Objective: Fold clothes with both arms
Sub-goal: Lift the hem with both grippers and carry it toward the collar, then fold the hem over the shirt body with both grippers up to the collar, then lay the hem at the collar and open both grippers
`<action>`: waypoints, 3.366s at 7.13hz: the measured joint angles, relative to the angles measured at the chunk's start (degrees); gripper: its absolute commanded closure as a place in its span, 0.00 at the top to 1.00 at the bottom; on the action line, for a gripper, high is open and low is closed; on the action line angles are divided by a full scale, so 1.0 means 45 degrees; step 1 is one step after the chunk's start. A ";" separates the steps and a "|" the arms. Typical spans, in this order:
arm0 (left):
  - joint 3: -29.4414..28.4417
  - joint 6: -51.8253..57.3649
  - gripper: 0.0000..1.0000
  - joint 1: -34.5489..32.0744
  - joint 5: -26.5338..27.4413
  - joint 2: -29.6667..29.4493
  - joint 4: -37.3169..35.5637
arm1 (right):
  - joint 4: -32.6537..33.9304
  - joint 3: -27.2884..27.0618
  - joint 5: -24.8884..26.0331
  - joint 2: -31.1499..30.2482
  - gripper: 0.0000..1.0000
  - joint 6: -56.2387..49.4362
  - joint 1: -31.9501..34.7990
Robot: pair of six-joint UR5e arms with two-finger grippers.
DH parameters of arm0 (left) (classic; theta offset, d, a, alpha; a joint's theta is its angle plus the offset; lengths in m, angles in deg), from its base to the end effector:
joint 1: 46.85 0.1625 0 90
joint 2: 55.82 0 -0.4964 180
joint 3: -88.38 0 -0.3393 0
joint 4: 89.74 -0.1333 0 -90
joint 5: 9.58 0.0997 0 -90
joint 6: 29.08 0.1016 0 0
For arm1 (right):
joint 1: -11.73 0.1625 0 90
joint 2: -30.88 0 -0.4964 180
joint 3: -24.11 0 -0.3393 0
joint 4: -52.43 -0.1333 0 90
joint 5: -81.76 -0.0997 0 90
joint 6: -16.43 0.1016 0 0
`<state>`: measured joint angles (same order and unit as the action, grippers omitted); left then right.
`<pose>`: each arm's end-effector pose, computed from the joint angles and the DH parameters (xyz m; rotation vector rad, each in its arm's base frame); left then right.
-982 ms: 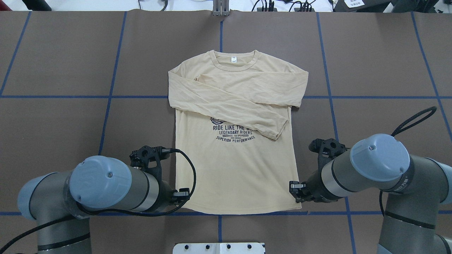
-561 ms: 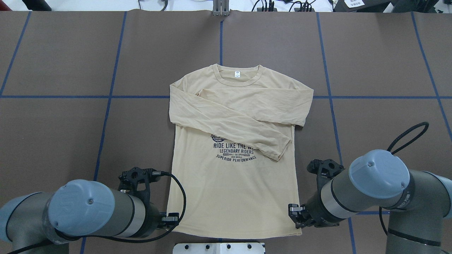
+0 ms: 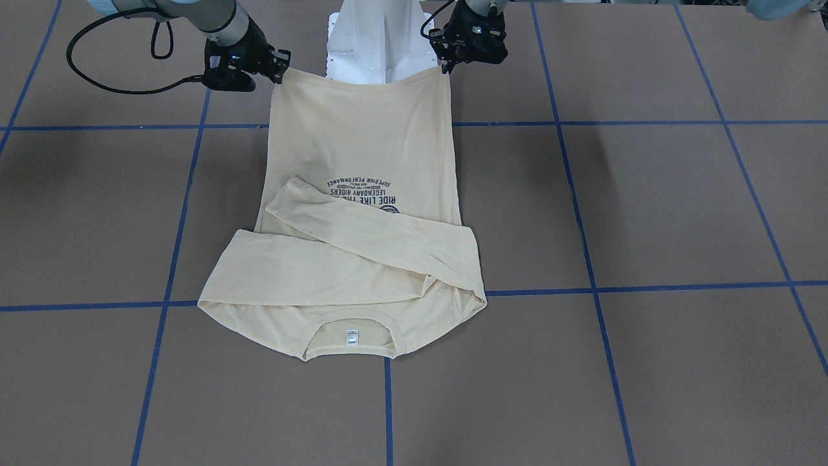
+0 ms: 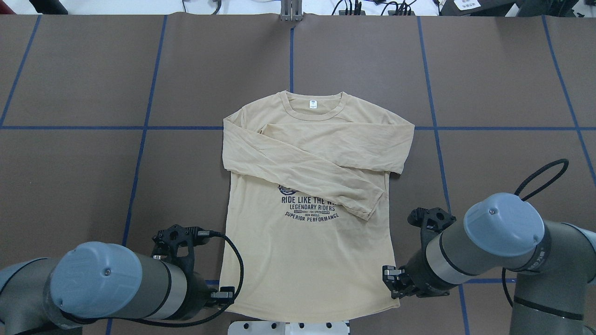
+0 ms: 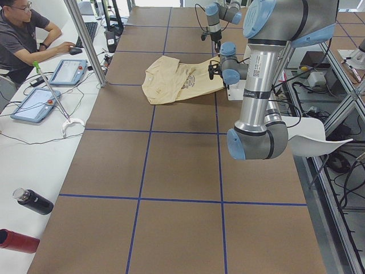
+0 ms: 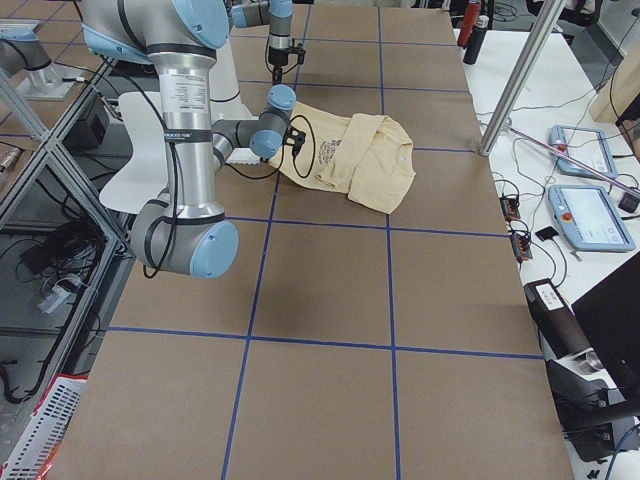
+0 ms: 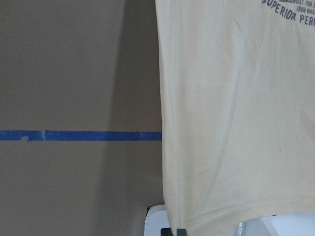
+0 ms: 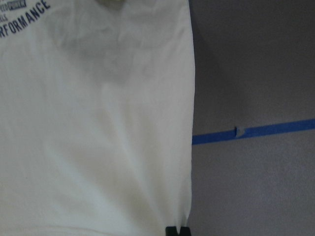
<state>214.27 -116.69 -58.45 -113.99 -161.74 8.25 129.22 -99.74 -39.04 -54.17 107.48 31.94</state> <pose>0.4496 -0.2026 0.3365 -0.1000 1.0572 -0.0141 -0.3824 -0.2274 0.4196 -0.3447 -0.9538 0.0949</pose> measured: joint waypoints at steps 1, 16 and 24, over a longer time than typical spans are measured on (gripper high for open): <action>-0.0003 0.0080 0.00 -0.0508 -0.0051 -0.0169 0.0014 | -0.0020 0.0051 -0.0061 0.0171 0.00 -0.0035 0.0572; -0.0686 0.2534 0.00 -0.4914 -0.1797 -0.1835 -0.0401 | 0.0070 0.1992 -0.1425 0.2602 0.00 -0.1158 0.5561; -0.7662 0.3638 0.00 -0.6872 -0.1680 -0.3903 0.4510 | -0.0184 0.7238 -0.0969 0.5674 0.00 -0.2661 0.6690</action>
<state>179.79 -100.32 -89.37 -121.55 -179.31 28.54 128.39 -67.17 -43.40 -28.64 95.50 62.04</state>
